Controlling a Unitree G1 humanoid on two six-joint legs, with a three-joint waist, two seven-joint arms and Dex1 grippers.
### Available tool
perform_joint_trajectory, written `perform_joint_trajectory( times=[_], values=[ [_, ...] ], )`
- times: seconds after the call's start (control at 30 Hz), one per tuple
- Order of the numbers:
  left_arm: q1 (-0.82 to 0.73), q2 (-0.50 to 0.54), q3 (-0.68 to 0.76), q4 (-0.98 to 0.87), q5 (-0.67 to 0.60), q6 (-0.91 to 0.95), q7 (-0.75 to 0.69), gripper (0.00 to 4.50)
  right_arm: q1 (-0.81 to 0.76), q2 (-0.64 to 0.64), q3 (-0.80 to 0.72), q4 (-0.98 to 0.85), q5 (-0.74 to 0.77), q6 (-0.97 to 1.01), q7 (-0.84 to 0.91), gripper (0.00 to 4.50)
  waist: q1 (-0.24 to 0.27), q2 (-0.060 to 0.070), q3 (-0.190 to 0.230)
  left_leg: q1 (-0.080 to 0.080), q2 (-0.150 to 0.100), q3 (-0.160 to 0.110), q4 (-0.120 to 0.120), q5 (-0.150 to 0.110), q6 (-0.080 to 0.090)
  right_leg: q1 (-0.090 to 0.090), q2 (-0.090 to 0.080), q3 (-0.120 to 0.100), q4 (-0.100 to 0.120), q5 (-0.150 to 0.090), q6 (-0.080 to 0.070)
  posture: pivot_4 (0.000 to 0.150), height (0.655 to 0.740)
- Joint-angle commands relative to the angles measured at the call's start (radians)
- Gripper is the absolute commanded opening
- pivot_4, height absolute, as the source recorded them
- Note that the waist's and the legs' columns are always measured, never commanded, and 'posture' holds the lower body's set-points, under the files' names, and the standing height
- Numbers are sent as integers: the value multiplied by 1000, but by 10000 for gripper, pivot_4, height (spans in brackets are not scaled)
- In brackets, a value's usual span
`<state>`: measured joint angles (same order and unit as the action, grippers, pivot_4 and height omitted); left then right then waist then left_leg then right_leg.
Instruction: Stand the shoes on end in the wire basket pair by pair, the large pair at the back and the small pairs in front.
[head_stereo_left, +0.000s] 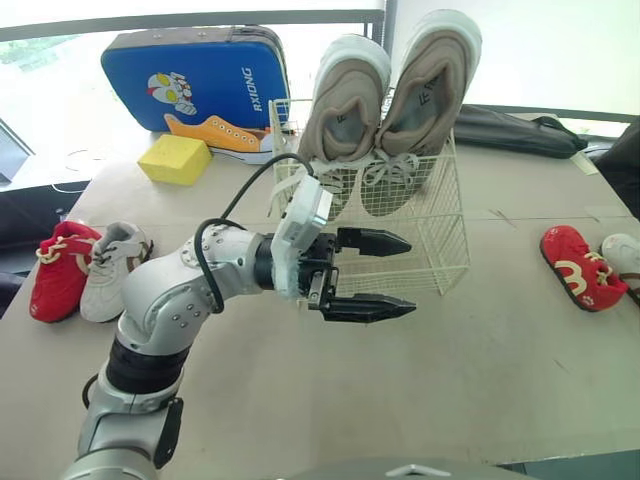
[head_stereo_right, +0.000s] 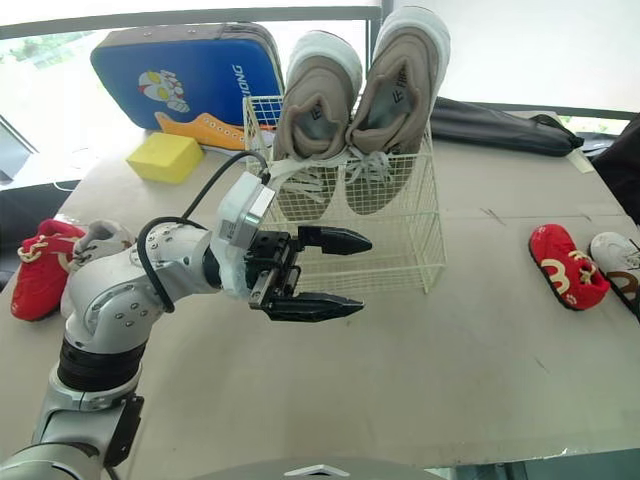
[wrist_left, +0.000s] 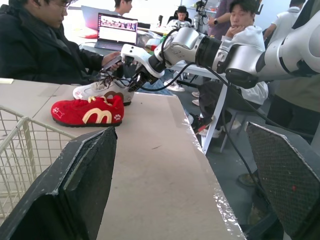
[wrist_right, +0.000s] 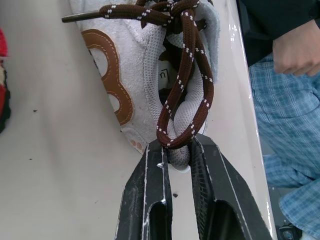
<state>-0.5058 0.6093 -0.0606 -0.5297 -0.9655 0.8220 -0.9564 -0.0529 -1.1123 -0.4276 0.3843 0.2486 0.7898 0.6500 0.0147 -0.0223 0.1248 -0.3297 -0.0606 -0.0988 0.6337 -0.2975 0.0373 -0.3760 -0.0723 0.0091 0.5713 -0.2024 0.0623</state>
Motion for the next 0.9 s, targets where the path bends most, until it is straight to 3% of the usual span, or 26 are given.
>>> perform_joint_trajectory(
  times=[0.03, 0.23, 0.4, 0.53, 0.6, 0.7, 0.8, 0.9],
  values=[
    [3, -12, 21, -15, -22, -11, 16, 45000, 74, -2, -159, -147, 23, 34, 4, 77, 2, 2, 0, 0, 0, 0, 0, 0, 0, 0, 0, 0, 0, 0, 0, 1500, 7400],
    [0, -24, 56, 33, -51, 6, 47, 45000, 268, 58, -469, -512, 50, 51, 70, 77, 0, 3, 0, -1, 0, -2, 0, 0, 0, 0, 1, 0, 0, 0, 2, 1500, 7400],
    [-43, -56, 97, 118, -96, 38, 108, 45000, 252, 49, -667, -718, 158, 94, 180, 77, -1, 1, 2, 0, 0, -1, 0, -2, -3, 0, 1, -1, 0, 0, 4, 1500, 7400],
    [-107, -22, 184, 238, -214, 143, 160, 45000, 240, -3, -749, -854, 225, -56, 381, 77, -2, 0, 3, 0, 1, -1, 0, -2, -3, 0, 2, -2, 0, 2, 7, 1500, 7400],
    [-155, 45, 225, 332, -278, 236, 137, 45000, 197, -75, -723, -892, 285, -105, 478, 77, -6, -1, 4, 1, 1, -2, 0, -1, -2, 0, 2, -3, 0, 3, 8, 1500, 7400],
    [-279, 177, 258, 552, -398, 456, 57, 45000, 74, -220, -569, -889, 362, -219, 543, 77, -16, 2, 9, 1, 2, -1, 0, -1, -2, 0, 2, -4, 0, 3, 8, 1500, 7400],
    [-398, 262, 234, 751, -363, 571, -38, 45000, -62, -324, -368, -848, 409, -379, 571, 77, -24, 1, 10, 1, 2, -3, -1, -2, -3, -2, 1, -7, 0, 1, 5, 1500, 7400],
    [-500, 281, 151, 808, -289, 631, -105, 45000, -245, -392, -114, -795, 435, -547, 572, 77, -21, -2, 12, 0, 0, -5, -1, -2, -4, -1, -1, -9, -2, 1, 5, 1500, 7400]
  ],
)
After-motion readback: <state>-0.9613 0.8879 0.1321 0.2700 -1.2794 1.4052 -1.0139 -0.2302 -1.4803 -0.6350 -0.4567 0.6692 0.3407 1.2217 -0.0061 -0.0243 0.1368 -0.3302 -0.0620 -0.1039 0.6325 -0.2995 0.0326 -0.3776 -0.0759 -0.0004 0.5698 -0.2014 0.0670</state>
